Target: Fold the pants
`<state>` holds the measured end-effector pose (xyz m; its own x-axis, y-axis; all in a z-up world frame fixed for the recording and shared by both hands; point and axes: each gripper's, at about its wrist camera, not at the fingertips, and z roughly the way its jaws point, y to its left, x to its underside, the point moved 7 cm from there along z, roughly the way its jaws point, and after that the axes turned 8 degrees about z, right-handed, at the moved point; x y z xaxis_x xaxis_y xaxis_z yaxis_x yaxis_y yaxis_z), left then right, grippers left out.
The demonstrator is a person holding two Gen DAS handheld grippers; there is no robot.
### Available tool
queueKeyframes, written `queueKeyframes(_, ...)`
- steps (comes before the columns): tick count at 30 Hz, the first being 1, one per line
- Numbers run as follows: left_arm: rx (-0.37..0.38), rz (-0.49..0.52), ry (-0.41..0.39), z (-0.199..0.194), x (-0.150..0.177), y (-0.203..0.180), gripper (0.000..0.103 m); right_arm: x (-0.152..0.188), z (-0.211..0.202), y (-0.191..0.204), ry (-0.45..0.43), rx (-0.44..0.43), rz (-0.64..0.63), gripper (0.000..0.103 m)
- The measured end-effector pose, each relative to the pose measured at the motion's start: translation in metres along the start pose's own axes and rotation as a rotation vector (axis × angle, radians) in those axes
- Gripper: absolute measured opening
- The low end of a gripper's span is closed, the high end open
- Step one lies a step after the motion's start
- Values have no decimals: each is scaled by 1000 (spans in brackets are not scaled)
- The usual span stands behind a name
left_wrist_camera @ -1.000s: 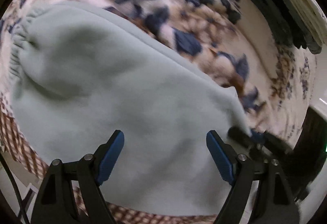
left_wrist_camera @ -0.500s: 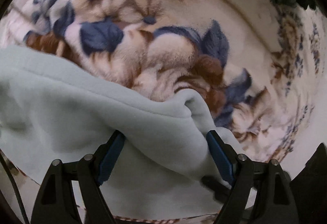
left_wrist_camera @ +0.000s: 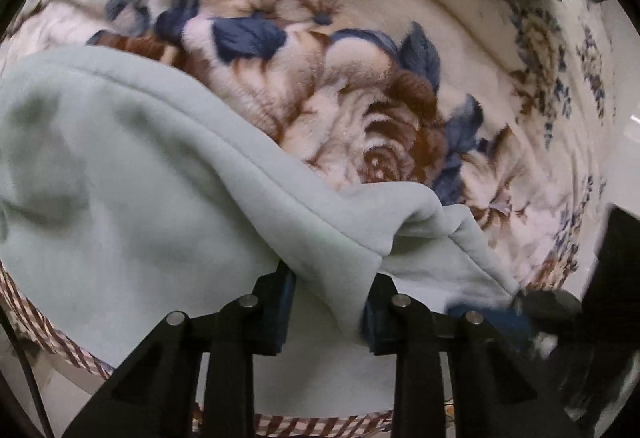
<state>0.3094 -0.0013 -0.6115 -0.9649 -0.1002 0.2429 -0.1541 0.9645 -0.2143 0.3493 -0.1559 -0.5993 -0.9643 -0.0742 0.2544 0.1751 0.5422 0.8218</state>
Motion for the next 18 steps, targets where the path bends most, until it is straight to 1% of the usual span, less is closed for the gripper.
queueKeyframes(1,12,-4,-10,-2,2,0,25,-6,-2,-8,-6,-43,78,43)
queueKeyframes(2,17,1,-24,-6,3,0,25,-13,1,-16,-7,-86,152,67)
queueKeyframes(3,18,10,-33,-9,4,0,25,-16,3,-20,-11,-118,201,74)
queueKeyframes(5,14,25,-49,-12,3,-1,25,-24,18,-29,24,-234,313,75)
queueKeyframes(8,22,41,-60,-17,6,-4,25,-39,52,-29,102,-339,381,75)
queueKeyframes(10,30,48,-47,-28,10,3,27,-45,75,-28,152,-367,423,75)
queueKeyframes(12,78,29,-63,-41,14,5,27,-49,98,-26,207,-355,434,75)
queueKeyframes(14,87,25,-105,-58,16,11,28,-50,112,-20,248,-316,421,75)
queueKeyframes(16,20,34,-197,-75,10,27,31,-50,127,-13,267,-281,397,75)
queueKeyframes(17,-4,37,-217,-75,6,33,33,-51,131,-12,272,-250,394,69)
queueKeyframes(18,-50,32,-237,-71,-2,45,33,-51,133,-11,272,-237,391,61)
